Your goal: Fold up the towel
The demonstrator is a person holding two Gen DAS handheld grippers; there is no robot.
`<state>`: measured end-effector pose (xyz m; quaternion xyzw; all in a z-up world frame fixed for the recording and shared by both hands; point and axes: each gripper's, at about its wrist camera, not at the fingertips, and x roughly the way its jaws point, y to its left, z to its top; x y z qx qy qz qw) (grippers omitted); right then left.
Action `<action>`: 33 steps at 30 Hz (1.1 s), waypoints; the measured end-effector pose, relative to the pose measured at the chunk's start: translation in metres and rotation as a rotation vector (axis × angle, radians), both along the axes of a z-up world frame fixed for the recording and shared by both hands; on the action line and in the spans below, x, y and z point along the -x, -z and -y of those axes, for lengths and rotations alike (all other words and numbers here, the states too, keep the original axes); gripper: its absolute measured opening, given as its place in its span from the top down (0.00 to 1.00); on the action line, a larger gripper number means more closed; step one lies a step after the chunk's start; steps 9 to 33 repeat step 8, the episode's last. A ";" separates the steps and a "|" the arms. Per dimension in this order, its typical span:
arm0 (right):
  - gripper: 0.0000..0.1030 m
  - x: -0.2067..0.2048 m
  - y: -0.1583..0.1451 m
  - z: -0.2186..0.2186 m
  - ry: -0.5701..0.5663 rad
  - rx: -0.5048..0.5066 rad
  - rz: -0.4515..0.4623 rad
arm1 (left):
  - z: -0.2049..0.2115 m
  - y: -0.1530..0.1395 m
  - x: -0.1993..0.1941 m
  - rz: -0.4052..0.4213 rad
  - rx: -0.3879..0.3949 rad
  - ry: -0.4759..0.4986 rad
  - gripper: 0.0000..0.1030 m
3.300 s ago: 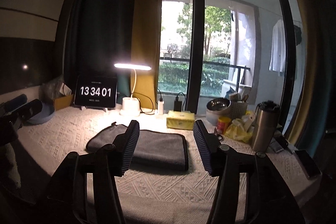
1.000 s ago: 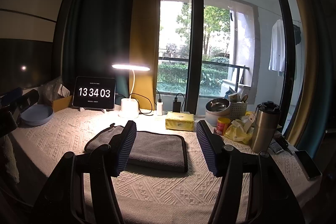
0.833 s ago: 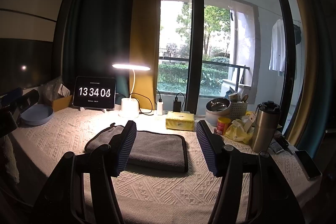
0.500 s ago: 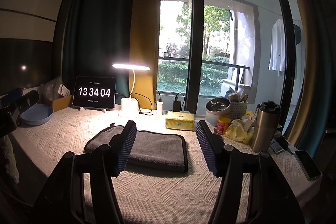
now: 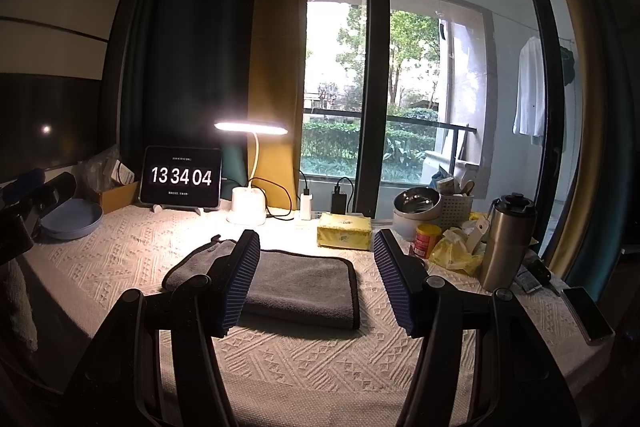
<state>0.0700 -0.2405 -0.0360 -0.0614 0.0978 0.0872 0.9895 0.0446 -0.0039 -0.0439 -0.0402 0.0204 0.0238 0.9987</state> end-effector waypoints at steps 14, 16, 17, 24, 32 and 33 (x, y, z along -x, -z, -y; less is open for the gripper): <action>0.39 0.000 0.000 0.000 -0.001 -0.001 -0.002 | 0.005 0.004 0.000 -0.011 0.005 0.005 0.03; 0.39 0.000 0.000 0.000 -0.001 -0.001 -0.002 | 0.005 0.004 0.000 -0.011 0.005 0.005 0.03; 0.39 0.000 0.000 0.000 -0.001 -0.001 -0.002 | 0.005 0.004 0.000 -0.011 0.005 0.005 0.03; 0.39 0.000 0.000 0.000 -0.001 -0.001 -0.002 | 0.005 0.004 0.000 -0.011 0.005 0.005 0.03; 0.39 0.000 0.000 0.000 -0.001 -0.001 -0.002 | 0.005 0.004 0.000 -0.011 0.005 0.005 0.03; 0.39 0.000 0.000 0.000 -0.001 -0.001 -0.002 | 0.005 0.004 0.000 -0.011 0.005 0.005 0.03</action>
